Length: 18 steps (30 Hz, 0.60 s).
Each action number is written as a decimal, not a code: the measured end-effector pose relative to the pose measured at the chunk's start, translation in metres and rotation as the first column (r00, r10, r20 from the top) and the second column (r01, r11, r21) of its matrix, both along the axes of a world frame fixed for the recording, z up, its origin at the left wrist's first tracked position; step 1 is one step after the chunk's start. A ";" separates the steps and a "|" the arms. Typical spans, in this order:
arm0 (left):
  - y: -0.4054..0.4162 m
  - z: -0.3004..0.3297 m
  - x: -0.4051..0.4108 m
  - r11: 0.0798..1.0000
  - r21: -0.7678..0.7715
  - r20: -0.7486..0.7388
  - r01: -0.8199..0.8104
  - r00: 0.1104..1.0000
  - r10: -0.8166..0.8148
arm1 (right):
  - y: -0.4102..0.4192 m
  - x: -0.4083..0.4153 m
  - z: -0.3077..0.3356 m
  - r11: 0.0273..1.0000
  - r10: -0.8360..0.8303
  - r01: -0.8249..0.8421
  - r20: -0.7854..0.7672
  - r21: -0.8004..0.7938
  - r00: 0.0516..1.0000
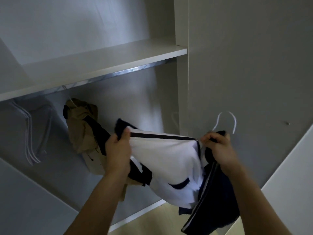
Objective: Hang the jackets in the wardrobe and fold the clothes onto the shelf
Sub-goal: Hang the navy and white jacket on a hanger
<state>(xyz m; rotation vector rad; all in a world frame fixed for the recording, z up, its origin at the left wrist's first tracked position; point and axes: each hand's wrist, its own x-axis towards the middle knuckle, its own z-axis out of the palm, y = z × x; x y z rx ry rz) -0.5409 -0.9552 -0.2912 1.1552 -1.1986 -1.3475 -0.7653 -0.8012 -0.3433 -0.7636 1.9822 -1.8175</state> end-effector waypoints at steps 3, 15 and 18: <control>-0.017 -0.008 0.025 0.931 -0.336 0.428 -0.143 0.857 0.286 | 0.002 -0.006 0.004 0.998 0.067 -0.067 0.018 0.000 0.998; 0.046 -0.043 -0.037 0.502 0.098 0.532 0.859 0.381 -0.756 | -0.016 0.029 0.047 0.969 0.213 -0.242 -0.320 -0.050 0.923; 0.051 -0.047 -0.031 0.451 0.097 0.602 0.887 0.309 -0.736 | -0.012 0.019 0.048 0.980 0.175 -0.201 -0.450 -0.010 0.876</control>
